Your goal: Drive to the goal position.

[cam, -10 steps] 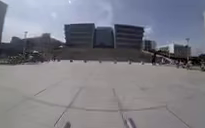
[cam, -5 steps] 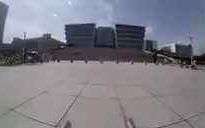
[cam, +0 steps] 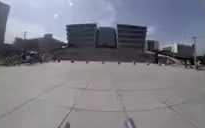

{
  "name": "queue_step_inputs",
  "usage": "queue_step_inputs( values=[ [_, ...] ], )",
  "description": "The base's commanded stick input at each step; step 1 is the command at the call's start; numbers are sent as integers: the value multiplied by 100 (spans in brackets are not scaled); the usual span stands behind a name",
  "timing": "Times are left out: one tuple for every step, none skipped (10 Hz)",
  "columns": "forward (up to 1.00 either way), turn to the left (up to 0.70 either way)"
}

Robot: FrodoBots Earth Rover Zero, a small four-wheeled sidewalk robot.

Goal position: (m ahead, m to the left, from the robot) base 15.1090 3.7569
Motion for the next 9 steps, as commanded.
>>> queue_step_inputs(
  values=[
    [85,0],
    [85,0],
    [85,0],
    [85,0],
    [85,0],
    [85,0],
    [85,0],
    [85,0],
    [85,0]
  ],
)
